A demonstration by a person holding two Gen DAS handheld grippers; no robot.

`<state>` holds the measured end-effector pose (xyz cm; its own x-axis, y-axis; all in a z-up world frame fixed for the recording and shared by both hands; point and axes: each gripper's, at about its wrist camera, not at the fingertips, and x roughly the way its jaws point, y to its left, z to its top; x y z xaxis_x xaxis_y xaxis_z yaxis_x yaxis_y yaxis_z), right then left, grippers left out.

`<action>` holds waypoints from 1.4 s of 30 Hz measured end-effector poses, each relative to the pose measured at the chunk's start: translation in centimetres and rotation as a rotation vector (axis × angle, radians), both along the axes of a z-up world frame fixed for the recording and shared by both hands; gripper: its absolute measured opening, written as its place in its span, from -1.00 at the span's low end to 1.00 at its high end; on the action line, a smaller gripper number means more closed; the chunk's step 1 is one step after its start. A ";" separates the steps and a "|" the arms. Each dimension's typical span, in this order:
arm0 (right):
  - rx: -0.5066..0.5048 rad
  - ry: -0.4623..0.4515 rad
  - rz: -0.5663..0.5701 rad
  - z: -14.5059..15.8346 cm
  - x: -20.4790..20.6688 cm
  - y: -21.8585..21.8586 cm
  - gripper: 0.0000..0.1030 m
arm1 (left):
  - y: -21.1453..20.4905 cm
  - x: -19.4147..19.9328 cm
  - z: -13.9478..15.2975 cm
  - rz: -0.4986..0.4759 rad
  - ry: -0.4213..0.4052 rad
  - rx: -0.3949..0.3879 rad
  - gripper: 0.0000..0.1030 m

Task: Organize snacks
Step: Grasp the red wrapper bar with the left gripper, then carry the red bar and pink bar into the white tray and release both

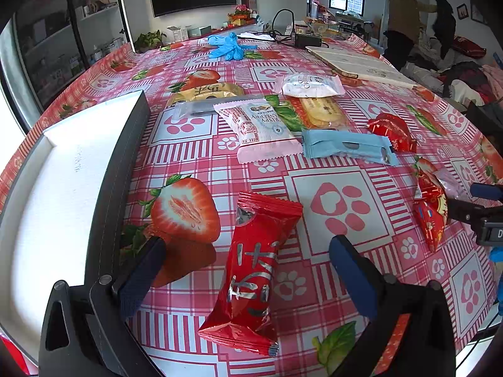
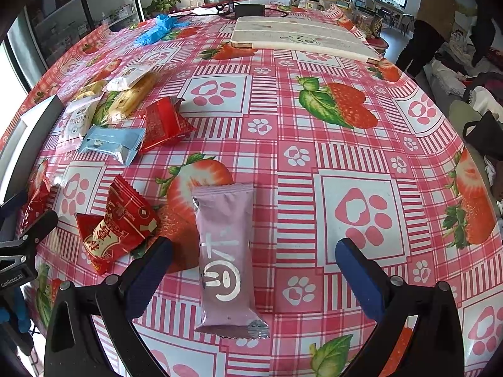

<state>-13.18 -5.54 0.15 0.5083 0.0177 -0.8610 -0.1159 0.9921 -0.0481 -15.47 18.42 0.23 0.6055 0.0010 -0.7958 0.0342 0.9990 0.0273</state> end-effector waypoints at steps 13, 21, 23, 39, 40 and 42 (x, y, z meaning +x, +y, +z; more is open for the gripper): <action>-0.018 0.155 -0.019 0.1 2.2 0.2 1.00 | 0.1 1.4 0.3 0.009 0.138 -0.018 0.90; -0.016 0.133 0.002 0.9 1.1 0.9 0.30 | -2.1 0.7 1.5 -0.079 0.170 -0.004 -0.52; -0.014 0.125 0.013 1.2 0.7 1.1 -0.16 | -2.5 0.6 1.6 -0.081 0.177 0.004 -0.56; 0.157 0.114 0.030 2.5 -2.0 -0.3 -0.50 | -2.4 -1.3 4.9 -0.088 0.136 -0.027 -0.56; 0.149 0.118 0.031 2.5 -1.9 -0.2 -0.50 | -2.4 -1.4 5.0 -0.088 0.134 -0.025 -0.56; 0.133 0.134 0.031 2.1 -1.6 0.0 -0.49 | -2.5 -1.5 5.2 -0.089 0.131 -0.029 -0.56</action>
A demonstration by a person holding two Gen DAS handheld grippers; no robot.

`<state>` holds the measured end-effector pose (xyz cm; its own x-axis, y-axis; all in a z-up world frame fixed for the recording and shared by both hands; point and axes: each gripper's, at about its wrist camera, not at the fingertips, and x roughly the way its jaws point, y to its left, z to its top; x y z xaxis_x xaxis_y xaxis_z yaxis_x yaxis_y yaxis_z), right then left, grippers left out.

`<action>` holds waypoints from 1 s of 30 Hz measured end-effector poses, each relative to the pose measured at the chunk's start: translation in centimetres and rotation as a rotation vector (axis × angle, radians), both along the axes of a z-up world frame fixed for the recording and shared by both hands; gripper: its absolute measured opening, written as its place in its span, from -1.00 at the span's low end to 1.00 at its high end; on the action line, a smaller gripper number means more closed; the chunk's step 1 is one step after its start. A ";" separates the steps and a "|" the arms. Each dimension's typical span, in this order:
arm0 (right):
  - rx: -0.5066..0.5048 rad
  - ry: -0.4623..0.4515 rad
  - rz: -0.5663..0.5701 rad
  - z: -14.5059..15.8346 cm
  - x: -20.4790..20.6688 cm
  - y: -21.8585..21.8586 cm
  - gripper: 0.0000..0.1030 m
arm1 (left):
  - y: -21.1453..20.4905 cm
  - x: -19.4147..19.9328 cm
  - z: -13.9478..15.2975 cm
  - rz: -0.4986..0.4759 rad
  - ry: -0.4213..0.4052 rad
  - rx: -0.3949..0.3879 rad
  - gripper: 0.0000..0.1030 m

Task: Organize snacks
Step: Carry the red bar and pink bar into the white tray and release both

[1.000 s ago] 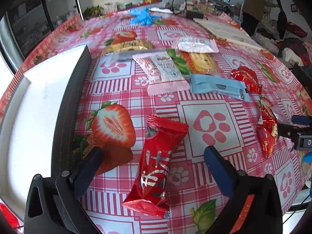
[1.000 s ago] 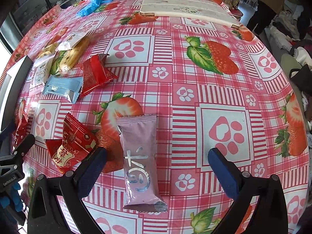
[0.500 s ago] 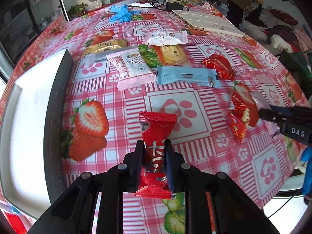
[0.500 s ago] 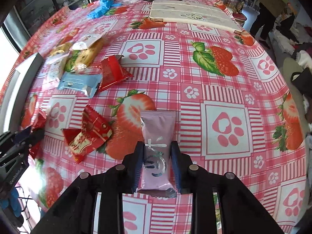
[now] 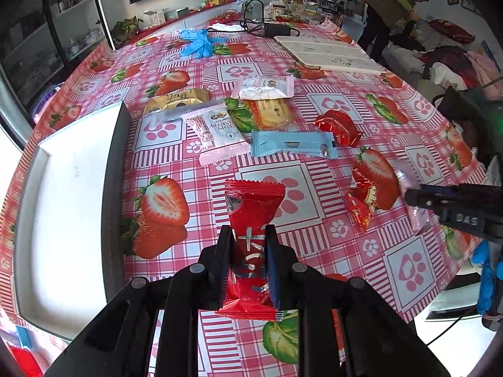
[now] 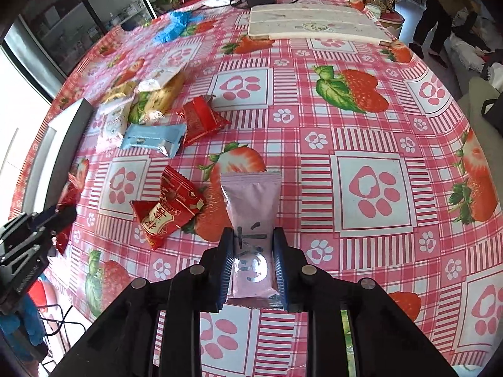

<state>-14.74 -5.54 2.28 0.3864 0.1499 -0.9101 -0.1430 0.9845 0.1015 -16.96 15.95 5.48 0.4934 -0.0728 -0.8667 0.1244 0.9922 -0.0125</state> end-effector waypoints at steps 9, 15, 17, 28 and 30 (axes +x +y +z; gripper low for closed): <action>-0.095 0.017 0.021 -1.2 0.8 1.7 -0.10 | 0.2 -0.7 2.2 0.002 -0.040 -0.003 -0.56; -0.096 -0.006 0.028 -0.8 0.4 2.2 -0.52 | 2.3 -1.4 5.3 0.016 -0.076 -0.034 -0.56; -0.042 -0.025 0.027 0.0 0.1 1.9 -0.52 | 3.3 -1.5 6.6 0.028 -0.093 -0.051 -0.56; 0.085 -0.134 0.184 7.5 -0.6 8.3 -0.52 | 12.0 -2.0 12.9 0.148 -0.242 -0.029 -0.56; 0.103 -0.132 0.227 8.1 -0.2 10.8 -0.52 | 13.8 -2.1 12.5 0.185 -0.237 -0.016 -0.56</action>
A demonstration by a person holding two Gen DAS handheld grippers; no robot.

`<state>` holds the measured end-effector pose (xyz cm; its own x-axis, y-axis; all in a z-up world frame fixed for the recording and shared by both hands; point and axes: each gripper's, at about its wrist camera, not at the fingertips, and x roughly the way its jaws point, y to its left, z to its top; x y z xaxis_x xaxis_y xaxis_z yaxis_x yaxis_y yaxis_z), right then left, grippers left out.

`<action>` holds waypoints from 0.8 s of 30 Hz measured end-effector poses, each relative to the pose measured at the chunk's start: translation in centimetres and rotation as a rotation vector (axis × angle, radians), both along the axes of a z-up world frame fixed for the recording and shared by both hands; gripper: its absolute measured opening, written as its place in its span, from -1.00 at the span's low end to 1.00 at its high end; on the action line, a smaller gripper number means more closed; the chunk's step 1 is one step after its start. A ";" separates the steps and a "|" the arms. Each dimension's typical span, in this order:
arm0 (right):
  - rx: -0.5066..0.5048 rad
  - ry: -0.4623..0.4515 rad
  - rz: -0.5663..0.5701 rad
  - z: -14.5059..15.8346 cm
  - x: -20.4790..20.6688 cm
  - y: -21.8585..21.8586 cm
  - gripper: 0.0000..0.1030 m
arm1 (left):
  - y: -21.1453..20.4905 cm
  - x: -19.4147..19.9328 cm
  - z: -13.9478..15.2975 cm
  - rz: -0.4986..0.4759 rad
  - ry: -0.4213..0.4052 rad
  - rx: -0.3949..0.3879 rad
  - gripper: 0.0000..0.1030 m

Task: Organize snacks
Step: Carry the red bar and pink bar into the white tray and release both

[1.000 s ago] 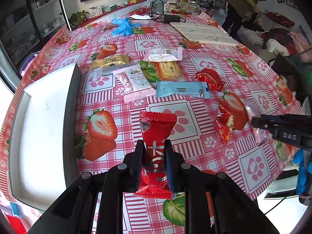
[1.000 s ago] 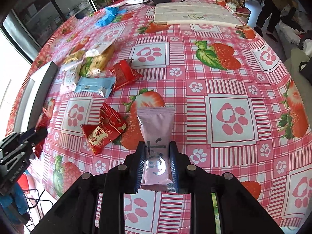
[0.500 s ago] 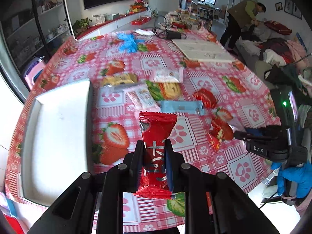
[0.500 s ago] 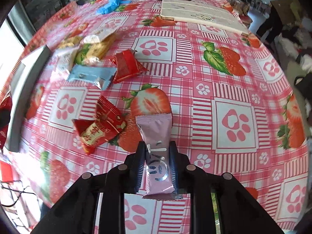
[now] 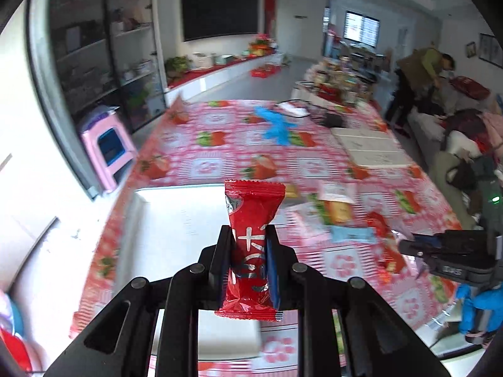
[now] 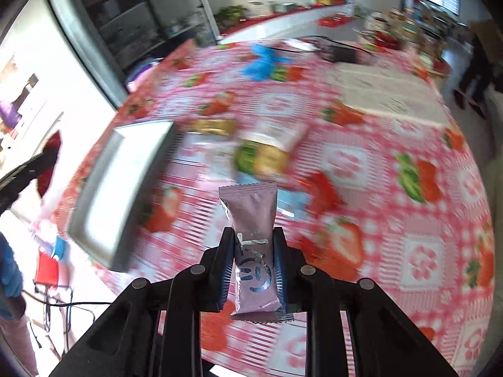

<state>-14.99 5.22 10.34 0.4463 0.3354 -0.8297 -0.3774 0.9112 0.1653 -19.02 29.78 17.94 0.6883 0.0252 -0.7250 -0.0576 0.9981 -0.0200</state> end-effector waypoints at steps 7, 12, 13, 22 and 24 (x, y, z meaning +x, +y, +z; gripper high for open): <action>0.019 0.028 0.186 0.0 0.7 10.6 -0.52 | 6.3 -0.4 -5.2 0.121 0.099 -0.043 -0.56; 0.031 0.059 0.306 -1.0 -0.1 18.3 -0.52 | 9.0 -1.0 -9.1 0.178 0.172 -0.058 -0.56; 0.034 0.064 0.326 -1.3 -0.2 19.6 -0.52 | 9.3 -1.0 -9.6 0.183 0.181 -0.063 -0.56; -0.006 0.118 0.404 -4.2 -0.4 25.5 -0.51 | 10.3 -0.9 -14.3 0.206 0.271 -0.064 -0.45; -0.027 0.130 0.408 -4.5 -0.7 25.8 -0.51 | 10.2 -0.8 -14.8 0.208 0.284 -0.058 -0.07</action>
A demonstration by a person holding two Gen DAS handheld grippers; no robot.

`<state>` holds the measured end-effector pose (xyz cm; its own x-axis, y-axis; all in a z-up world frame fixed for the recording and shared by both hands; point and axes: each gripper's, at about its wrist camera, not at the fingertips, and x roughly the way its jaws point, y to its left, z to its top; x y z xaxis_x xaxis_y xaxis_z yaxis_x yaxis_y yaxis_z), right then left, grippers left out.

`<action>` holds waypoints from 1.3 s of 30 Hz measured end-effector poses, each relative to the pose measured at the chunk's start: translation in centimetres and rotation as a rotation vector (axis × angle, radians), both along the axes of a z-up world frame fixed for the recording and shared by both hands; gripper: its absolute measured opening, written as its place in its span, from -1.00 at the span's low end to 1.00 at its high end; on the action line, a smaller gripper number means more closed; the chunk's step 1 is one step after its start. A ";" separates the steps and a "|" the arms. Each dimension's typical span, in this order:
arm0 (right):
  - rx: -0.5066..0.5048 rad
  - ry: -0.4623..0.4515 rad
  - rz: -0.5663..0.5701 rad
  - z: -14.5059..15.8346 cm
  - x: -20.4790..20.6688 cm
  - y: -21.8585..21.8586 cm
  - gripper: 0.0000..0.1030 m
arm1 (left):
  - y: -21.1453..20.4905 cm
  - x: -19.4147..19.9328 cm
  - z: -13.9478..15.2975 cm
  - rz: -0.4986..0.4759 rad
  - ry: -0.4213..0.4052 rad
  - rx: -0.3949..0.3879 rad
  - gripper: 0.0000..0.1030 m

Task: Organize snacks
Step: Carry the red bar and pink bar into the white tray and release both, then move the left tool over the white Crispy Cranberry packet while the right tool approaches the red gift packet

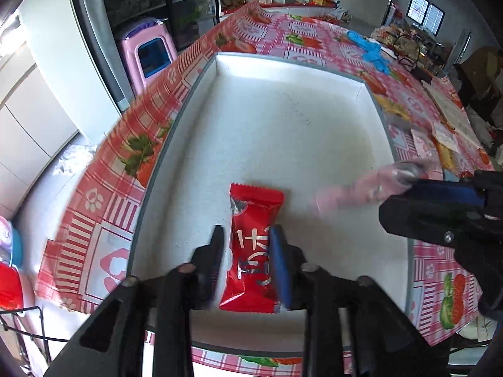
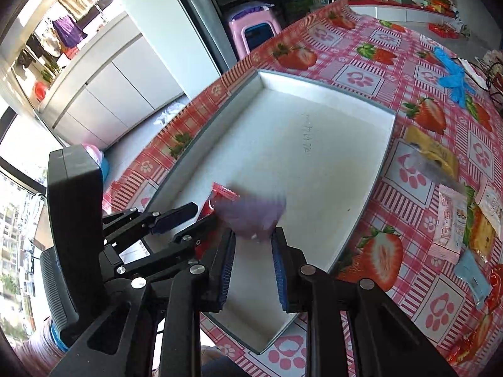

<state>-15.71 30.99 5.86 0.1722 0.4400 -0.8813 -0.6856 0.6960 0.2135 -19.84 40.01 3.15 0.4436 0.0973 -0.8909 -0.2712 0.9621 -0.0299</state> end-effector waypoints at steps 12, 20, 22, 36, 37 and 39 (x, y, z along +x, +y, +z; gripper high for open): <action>-0.068 -0.090 -0.124 -0.2 1.5 -6.3 0.90 | -2.3 0.6 2.2 -0.047 -0.036 0.034 0.52; -0.152 -0.101 -0.379 -1.4 2.0 -18.8 0.90 | -10.5 2.4 4.1 -0.224 -0.056 0.050 0.56; -0.161 -0.128 -0.433 -1.3 1.8 -21.5 0.90 | -12.9 3.3 4.2 -0.262 -0.046 0.047 0.57; -0.248 -0.179 -0.466 -5.5 0.3 -25.6 0.90 | -20.1 13.3 0.8 -0.255 0.084 -0.011 0.58; -0.267 -0.202 -0.460 -5.8 0.2 -25.4 0.90 | -20.2 13.6 0.7 -0.253 0.085 -0.009 0.58; -0.283 -0.237 -0.451 -6.2 0.5 -25.4 0.98 | -20.5 14.5 0.5 -0.247 0.081 -0.016 0.58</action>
<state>-15.22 5.62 -0.35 0.4946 0.0305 -0.8686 -0.3148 0.9378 -0.1463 -5.35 19.50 3.66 0.3791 -0.0197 -0.9251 -0.0303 0.9990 -0.0337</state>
